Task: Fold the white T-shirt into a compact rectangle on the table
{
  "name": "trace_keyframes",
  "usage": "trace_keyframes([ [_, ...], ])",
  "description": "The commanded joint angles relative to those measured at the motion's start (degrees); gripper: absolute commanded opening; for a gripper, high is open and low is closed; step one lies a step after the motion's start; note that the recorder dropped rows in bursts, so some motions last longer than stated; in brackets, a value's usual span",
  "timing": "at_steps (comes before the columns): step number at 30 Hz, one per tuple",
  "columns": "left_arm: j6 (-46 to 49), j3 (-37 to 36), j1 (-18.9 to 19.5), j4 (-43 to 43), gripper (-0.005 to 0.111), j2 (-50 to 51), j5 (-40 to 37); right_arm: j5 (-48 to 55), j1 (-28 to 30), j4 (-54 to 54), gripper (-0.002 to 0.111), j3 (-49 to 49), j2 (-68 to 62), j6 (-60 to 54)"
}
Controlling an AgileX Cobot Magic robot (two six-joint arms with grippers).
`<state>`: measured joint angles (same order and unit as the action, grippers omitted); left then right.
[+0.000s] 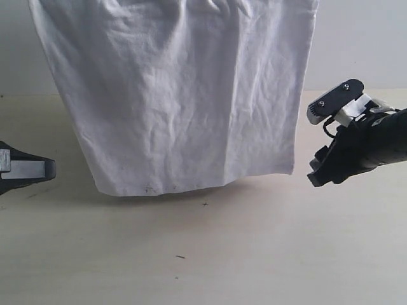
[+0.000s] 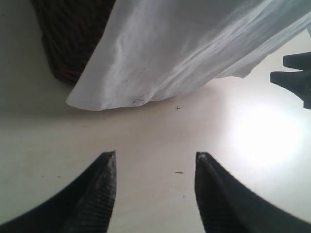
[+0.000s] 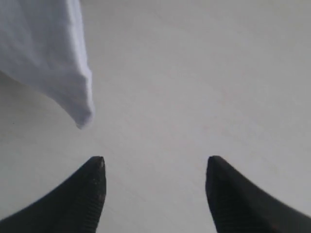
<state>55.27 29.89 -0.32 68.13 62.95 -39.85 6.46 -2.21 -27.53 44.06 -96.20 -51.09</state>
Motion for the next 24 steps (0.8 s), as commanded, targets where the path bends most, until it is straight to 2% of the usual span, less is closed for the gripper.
trace_keyframes([
  [1,0.2,0.4,-0.4,0.2,0.050,0.2,0.7,-1.6,-2.4,-2.2,0.059,0.4,-1.6,-4.6],
  [3,0.2,0.2,-0.4,0.0,0.050,0.2,1.4,-2.1,-3.4,-1.5,0.053,0.4,-2.0,-10.0],
  [6,0.2,0.2,-0.4,-0.1,0.050,0.2,1.6,-1.0,-3.8,-2.4,0.035,0.4,-2.0,-10.8],
  [9,0.0,0.2,-0.4,-0.4,0.050,0.2,1.8,-0.9,-1.7,-5.4,0.004,1.3,-2.2,-7.5],
  [10,0.0,0.2,-0.4,-0.4,0.050,0.2,2.1,1.4,-0.9,-7.1,0.000,2.9,-2.8,-7.5],
  [12,0.0,0.2,-0.4,-0.4,0.050,0.2,2.2,-1.3,-0.8,-9.3,0.000,3.3,-3.1,-5.0],
  [17,0.0,0.2,-0.4,-0.2,0.050,0.2,2.7,4.5,-1.1,-16.6,0.000,3.3,-1.2,1.3],
  [18,0.0,0.2,-0.4,-0.2,0.050,0.2,2.7,7.0,-1.1,-16.4,0.000,3.3,-0.8,-4.2],
  [20,0.0,0.2,-0.4,-0.2,0.050,0.2,2.7,18.2,0.3,-18.9,0.000,3.3,0.2,-22.4],
  [23,0.0,0.2,-0.4,-0.2,0.050,0.2,2.4,27.9,5.6,-37.5,0.000,3.3,0.4,-41.6],
  [24,0.0,0.2,-0.4,-0.2,0.050,0.2,2.3,30.6,7.0,-40.5,0.000,3.3,0.1,-46.1],
])
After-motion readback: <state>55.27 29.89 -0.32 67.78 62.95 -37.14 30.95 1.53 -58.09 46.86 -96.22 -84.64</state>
